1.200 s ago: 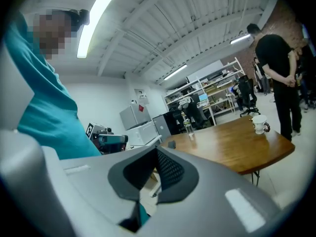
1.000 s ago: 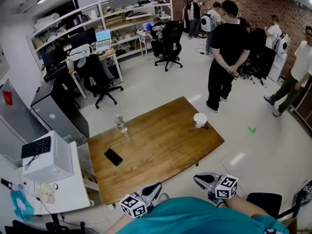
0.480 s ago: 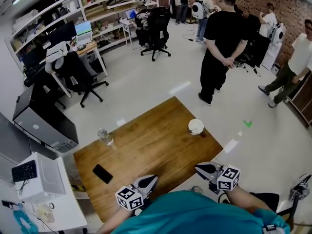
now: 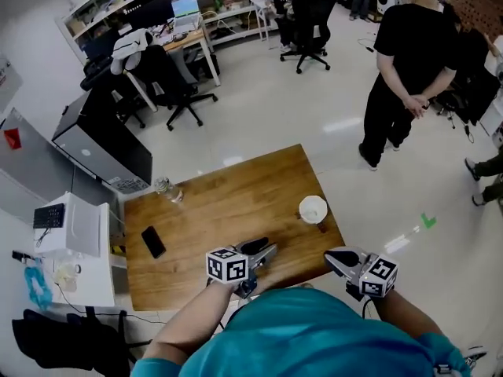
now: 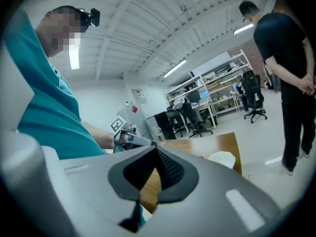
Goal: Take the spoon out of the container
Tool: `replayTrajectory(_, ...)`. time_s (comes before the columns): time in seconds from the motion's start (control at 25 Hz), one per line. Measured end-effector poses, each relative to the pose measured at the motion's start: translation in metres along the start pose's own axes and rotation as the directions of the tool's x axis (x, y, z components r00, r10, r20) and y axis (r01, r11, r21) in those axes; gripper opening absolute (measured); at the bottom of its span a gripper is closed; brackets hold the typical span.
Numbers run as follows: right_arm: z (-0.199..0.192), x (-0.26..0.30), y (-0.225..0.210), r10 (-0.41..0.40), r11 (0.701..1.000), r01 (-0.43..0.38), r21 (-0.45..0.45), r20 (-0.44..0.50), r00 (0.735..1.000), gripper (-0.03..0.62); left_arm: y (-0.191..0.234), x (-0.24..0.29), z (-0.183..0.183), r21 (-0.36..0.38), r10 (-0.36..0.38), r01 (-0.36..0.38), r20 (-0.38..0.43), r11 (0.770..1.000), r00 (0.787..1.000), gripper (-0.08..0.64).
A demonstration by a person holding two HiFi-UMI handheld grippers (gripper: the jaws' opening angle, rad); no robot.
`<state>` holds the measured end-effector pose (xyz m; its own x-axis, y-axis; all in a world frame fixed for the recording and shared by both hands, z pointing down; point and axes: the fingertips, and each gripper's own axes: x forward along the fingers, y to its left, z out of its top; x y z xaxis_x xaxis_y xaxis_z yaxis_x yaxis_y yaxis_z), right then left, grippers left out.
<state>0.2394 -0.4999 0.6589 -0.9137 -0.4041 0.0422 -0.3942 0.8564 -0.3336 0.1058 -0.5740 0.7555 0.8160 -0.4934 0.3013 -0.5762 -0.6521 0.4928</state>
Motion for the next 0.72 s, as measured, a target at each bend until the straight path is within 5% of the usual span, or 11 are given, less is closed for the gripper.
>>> replayTrajectory(0.16,0.006,-0.028,-0.031,0.020,0.999,-0.021,0.045,0.011,1.000,0.002,0.034,0.069,0.003,-0.166,0.077,-0.087,-0.065,0.982,0.995,0.178)
replayTrajectory(0.36,-0.001,-0.031,-0.074,-0.008,1.000,0.008,0.010,0.025,1.000,0.002,0.093,0.127,0.004,-0.353,0.114,-0.153,-0.129,0.923,0.985,0.204)
replayTrajectory(0.52,0.000,-0.021,-0.082,-0.048,0.999,0.047,0.013,0.044,0.998,0.002,0.130,0.146,0.009,-0.419,0.111,-0.164,-0.149,0.893,0.983,0.212)
replayTrajectory(0.72,0.000,-0.038,-0.112,-0.078,0.996,0.075,0.039,0.068,0.995,0.002,0.149,0.192,-0.006,-0.404,0.169,-0.250,-0.225,0.880,0.960,0.194)
